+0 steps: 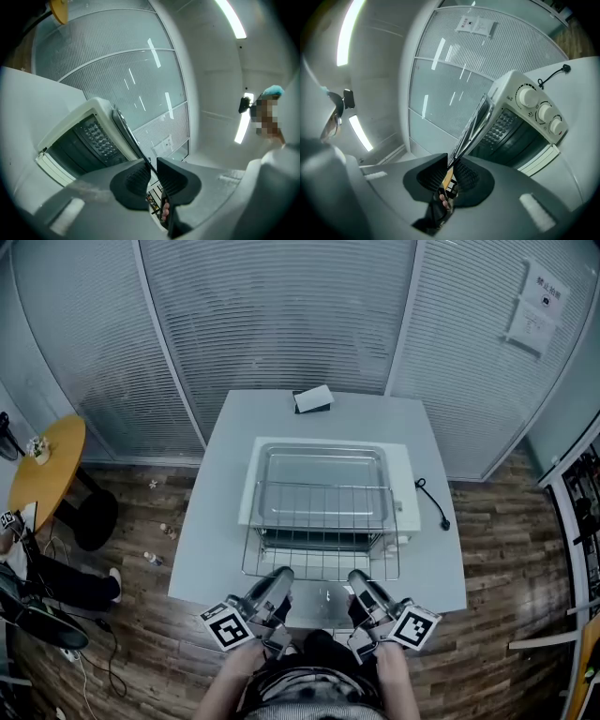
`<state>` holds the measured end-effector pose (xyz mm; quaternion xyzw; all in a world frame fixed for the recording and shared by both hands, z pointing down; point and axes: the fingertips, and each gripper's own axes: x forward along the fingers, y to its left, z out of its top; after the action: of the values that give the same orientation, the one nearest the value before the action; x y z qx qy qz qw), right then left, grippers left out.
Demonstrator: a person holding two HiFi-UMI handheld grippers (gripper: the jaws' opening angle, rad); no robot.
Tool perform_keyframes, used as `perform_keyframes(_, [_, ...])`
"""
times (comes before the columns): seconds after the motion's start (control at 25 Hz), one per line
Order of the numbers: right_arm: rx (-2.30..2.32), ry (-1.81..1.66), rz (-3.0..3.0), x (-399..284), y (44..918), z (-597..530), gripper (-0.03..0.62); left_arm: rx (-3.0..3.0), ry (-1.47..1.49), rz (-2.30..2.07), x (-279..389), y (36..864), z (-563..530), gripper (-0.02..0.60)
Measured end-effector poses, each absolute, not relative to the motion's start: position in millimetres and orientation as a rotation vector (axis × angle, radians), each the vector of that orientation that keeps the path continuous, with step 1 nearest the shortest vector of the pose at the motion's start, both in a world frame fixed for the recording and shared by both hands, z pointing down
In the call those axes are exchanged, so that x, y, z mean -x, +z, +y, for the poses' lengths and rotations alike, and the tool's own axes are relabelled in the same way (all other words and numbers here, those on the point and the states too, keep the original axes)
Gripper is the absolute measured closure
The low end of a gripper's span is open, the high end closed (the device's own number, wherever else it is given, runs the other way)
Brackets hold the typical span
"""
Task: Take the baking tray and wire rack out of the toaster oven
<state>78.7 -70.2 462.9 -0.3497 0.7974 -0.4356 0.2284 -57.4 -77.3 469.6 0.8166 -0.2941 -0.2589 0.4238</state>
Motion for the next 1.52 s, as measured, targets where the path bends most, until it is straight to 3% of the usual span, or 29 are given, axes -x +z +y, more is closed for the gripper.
perform_keyframes(0.48, [0.999,-1.204,2.187,-88,460,-125,0.544,-1.999,-0.660,-0.759,48,468,-127,0.543])
perform_keyframes(0.6, [1.035,-1.169,2.197,-95,459,-131,0.480,-1.993,-0.675,-0.782,50,466,-130,0.543])
perform_keyframes(0.68, [1.054,-1.151,2.209,-97,459,-131,0.399,-2.000,-0.666,-0.827,56,466,-133,0.498])
perform_keyframes(0.76, [1.077,-1.115,2.255,-94,459,-129,0.320,-2.019,-0.641,-0.888,64,468,-135,0.401])
perform_keyframes(0.92, [1.248,-0.964,2.404,-111,465,-118,0.257,-2.089,-0.577,-1.022,70,472,-126,0.303])
perform_keyframes(1.08, [1.569,-0.717,2.537,-127,471,-108,0.226,-2.299,-0.295,-1.332,98,480,-110,0.231])
perform_keyframes(1.24, [1.819,-0.518,2.549,-154,471,-102,0.215,-2.530,0.015,-1.558,101,473,-101,0.209])
perform_keyframes(1.52, [1.890,-0.372,2.602,-133,465,-110,0.212,-2.620,0.122,-1.635,110,463,-116,0.209])
